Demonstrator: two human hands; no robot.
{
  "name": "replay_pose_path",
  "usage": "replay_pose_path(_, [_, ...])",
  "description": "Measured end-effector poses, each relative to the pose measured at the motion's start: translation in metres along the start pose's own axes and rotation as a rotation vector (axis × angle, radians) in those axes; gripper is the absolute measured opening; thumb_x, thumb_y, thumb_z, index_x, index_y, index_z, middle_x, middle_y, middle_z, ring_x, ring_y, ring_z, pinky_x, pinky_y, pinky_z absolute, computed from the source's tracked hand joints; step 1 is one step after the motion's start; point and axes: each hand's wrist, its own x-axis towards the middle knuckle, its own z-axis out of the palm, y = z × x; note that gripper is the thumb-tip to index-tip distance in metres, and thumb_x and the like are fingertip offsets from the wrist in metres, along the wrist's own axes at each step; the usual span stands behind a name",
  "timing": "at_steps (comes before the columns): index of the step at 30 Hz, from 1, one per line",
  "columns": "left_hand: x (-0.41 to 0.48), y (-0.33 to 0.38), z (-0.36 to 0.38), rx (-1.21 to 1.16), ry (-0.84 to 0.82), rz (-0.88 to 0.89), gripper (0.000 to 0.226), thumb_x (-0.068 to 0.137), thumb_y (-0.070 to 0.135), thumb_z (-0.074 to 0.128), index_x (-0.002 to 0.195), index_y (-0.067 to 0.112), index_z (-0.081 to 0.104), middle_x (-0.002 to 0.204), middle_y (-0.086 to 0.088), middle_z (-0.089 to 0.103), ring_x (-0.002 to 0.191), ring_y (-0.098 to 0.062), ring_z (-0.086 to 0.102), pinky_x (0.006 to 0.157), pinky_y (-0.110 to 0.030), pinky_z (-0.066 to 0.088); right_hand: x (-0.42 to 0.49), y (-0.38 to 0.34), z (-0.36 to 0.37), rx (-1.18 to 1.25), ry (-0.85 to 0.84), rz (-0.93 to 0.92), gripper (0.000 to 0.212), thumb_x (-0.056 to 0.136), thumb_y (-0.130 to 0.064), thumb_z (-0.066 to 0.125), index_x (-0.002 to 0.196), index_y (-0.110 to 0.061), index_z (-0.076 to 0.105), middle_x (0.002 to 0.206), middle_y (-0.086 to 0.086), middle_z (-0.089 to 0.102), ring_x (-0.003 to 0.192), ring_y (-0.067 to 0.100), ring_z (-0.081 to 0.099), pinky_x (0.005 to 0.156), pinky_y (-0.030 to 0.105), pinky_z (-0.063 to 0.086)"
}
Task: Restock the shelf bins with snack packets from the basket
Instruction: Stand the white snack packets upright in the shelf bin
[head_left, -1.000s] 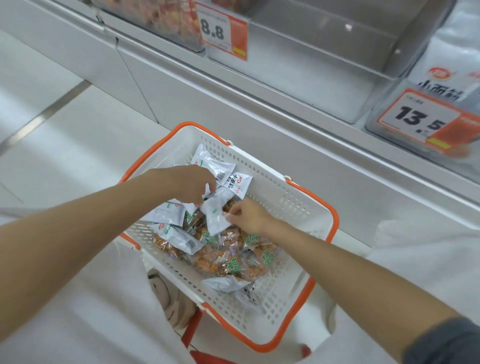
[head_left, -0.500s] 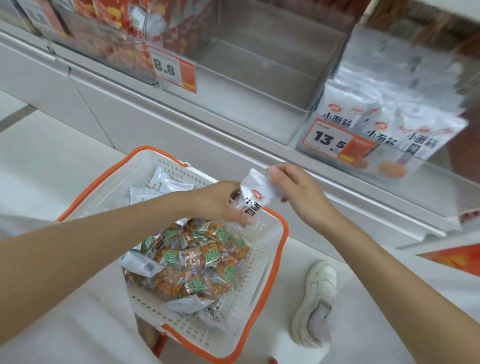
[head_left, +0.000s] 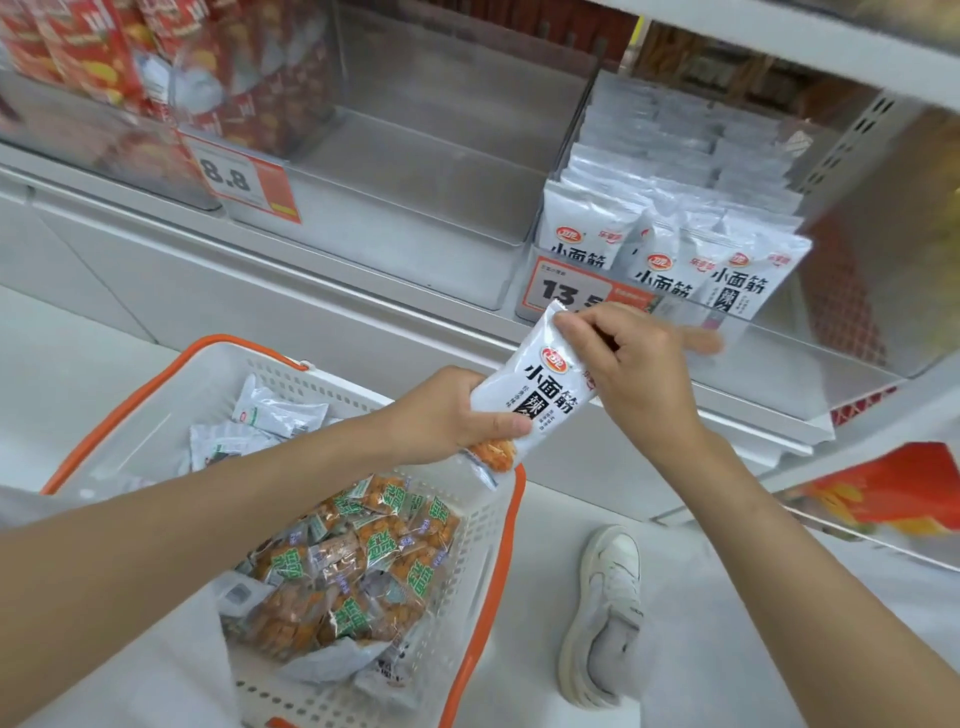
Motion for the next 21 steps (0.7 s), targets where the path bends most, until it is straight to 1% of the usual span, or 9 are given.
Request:
replay_pose_path(2, [0.003,0.004,0.004,0.010,0.021,0.039,0.007,0.083,0.021,0.073,0.079,0.022,0.067,0.062,0.014,0.068,0.054,0.003,0.061,0.050,-0.012,0.043,0.002,-0.001,-0.007,0.020,0.015,0.034,0.025,0.093,-0.022,0.063,0.073,-0.008,0.068,0.063,-0.014,0.054,0.061,-0.001,0.050,0.058,0.011,0.033])
replay_pose_path(4, [0.004,0.008,0.005,0.024,0.003,0.059,0.008,0.080,0.019,0.077,0.081,0.020,0.069,0.069,0.009,0.071,0.060,-0.002,0.066,0.054,-0.015,0.049,0.004,-0.001,-0.014,0.063,0.020,0.089,0.025,0.093,-0.021,0.064,0.072,-0.008,0.067,0.062,-0.013,0.055,0.059,0.000,0.048,0.056,0.012,0.033])
replay_pose_path(6, [0.003,0.011,0.006,0.077,-0.042,0.072,0.016,0.076,0.019,0.081,0.086,0.016,0.070,0.079,0.002,0.074,0.069,-0.010,0.069,0.062,-0.026,0.056,0.004,-0.003,-0.018,0.121,0.011,0.149,0.026,0.093,-0.022,0.064,0.072,-0.006,0.068,0.060,-0.006,0.058,0.056,0.002,0.047,0.054,0.017,0.035])
replay_pose_path(10, [0.003,0.022,0.012,0.111,-0.063,0.091,0.018,0.075,0.017,0.081,0.087,0.020,0.068,0.082,0.000,0.074,0.069,-0.009,0.067,0.058,-0.023,0.054,0.004,-0.009,-0.034,0.174,0.001,0.223,0.029,0.093,-0.027,0.064,0.076,-0.004,0.069,0.066,0.010,0.064,0.058,0.008,0.049,0.055,0.031,0.039])
replay_pose_path(13, [0.009,0.034,0.014,0.122,0.023,0.110,0.018,0.074,0.014,0.082,0.083,0.021,0.068,0.073,0.007,0.073,0.063,-0.004,0.065,0.057,-0.022,0.054,0.008,-0.012,-0.057,0.319,-0.179,0.360,0.010,0.089,-0.028,0.070,0.089,-0.017,0.069,0.074,-0.002,0.070,0.069,0.010,0.063,0.066,0.030,0.049])
replay_pose_path(15, [0.016,0.048,0.017,0.104,0.080,0.148,0.018,0.074,0.011,0.081,0.081,0.018,0.067,0.069,0.007,0.070,0.060,-0.005,0.063,0.056,-0.023,0.054,0.009,-0.012,-0.072,0.428,-0.271,0.410,0.030,0.081,-0.019,0.079,0.107,-0.020,0.063,0.094,-0.001,0.074,0.088,0.018,0.070,0.080,0.034,0.055])
replay_pose_path(18, [0.029,0.081,0.026,0.143,0.051,0.248,0.019,0.073,0.012,0.082,0.085,0.011,0.066,0.071,0.007,0.068,0.062,-0.005,0.059,0.060,-0.019,0.050,0.015,-0.020,-0.097,0.452,-0.061,0.389,0.045,0.076,-0.002,0.079,0.108,-0.022,0.055,0.093,0.003,0.073,0.082,0.015,0.071,0.069,0.036,0.056])
replay_pose_path(20, [0.041,0.107,0.031,0.175,0.040,0.322,0.031,0.074,0.016,0.083,0.099,0.013,0.066,0.087,0.007,0.072,0.077,-0.003,0.066,0.073,-0.017,0.052,0.022,-0.026,-0.121,0.408,0.099,0.286,0.044,0.078,-0.001,0.078,0.101,-0.027,0.050,0.091,0.004,0.072,0.078,0.014,0.071,0.064,0.033,0.057])
replay_pose_path(21, [0.049,0.118,0.033,0.181,0.059,0.356,0.039,0.074,0.021,0.083,0.107,0.015,0.065,0.097,0.004,0.073,0.088,-0.007,0.068,0.080,-0.023,0.055,0.025,-0.029,-0.134,0.384,0.174,0.220,0.043,0.078,-0.001,0.077,0.098,-0.027,0.048,0.091,0.004,0.071,0.078,0.013,0.070,0.065,0.030,0.056])
